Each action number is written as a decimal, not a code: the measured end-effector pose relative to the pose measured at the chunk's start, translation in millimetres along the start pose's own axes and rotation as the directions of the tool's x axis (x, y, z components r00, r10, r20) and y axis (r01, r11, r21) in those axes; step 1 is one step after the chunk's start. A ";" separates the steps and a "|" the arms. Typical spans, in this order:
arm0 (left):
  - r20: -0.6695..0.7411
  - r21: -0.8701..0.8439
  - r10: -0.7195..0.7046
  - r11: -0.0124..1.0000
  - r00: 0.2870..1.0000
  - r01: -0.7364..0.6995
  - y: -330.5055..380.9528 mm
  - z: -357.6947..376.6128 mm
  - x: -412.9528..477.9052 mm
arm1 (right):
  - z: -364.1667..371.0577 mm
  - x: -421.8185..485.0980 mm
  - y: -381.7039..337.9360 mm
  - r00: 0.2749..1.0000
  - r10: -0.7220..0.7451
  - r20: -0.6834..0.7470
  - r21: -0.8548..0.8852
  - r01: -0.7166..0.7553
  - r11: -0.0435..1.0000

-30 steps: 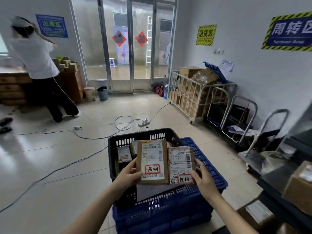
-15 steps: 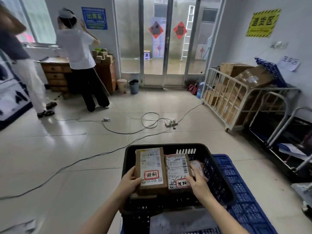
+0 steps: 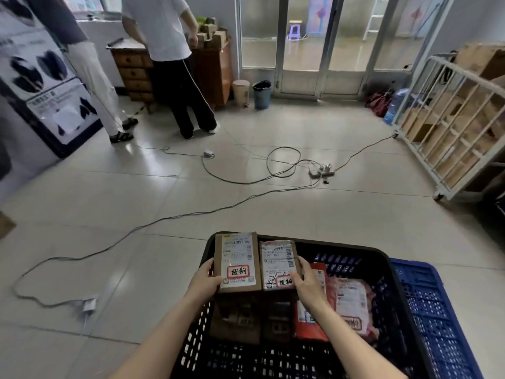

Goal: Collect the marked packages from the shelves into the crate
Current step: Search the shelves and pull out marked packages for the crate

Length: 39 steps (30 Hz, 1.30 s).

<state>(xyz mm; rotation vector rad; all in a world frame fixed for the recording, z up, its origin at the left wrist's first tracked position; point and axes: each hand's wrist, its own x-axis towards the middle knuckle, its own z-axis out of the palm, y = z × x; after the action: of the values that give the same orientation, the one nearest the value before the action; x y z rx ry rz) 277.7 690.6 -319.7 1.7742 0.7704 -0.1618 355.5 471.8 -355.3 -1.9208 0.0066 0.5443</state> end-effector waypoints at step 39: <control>-0.010 0.625 0.162 0.772 0.987 -0.120 -4.2 25.6 18.1 | 14.0 -8.0 -2.9 0.992 0.000 -0.129 -0.082 -0.011 0.997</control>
<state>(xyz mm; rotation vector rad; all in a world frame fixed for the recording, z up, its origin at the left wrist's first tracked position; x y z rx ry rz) 296.1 675.8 -340.7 2.4760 0.6623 -0.2854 343.9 483.3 -354.2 -2.0348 0.0732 0.4289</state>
